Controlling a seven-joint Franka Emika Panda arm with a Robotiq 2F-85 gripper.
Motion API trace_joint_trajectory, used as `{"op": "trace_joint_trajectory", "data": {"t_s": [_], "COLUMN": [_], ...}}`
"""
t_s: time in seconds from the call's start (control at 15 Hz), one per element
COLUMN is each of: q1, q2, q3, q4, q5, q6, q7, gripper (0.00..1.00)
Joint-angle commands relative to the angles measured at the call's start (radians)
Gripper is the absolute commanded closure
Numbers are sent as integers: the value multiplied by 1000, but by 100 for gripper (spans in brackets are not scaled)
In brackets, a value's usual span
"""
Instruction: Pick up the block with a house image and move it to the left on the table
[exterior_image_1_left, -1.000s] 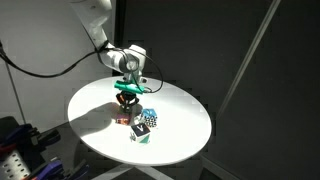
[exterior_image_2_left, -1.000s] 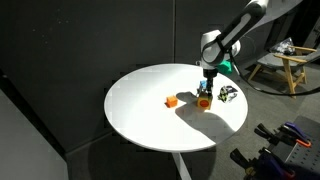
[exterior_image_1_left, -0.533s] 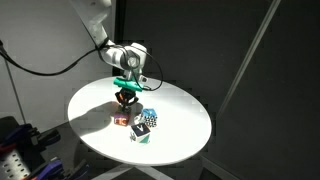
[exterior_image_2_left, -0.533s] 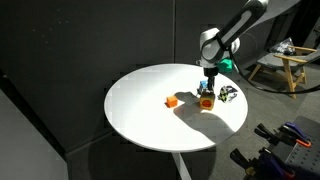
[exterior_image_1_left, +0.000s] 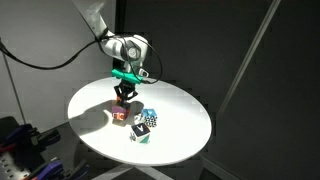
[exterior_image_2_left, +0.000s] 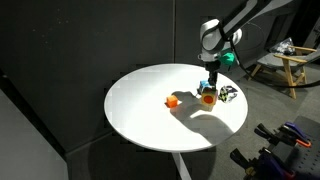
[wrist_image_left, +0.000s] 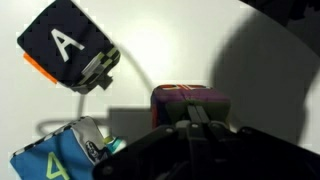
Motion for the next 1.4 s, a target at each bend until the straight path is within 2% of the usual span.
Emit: {"op": "trace_joint_trajectory", "data": {"t_s": [0.0,0.47,0.67,0.8,1.13,1.33], "q1": [7,22,25,30,57,76], "q2": [-35,-36,-43,-53,-60,-60], "q3": [7,14,13,12,-3,-17], "q4": [3,-3,-16,-35,-61,-69], "q5": [76,299,388,430,410,375], "q6": [-77,-65,-14,63,211,236], "q7": [104,305,368,393,469,519], "gripper": [99,99,99,99,99,99]}}
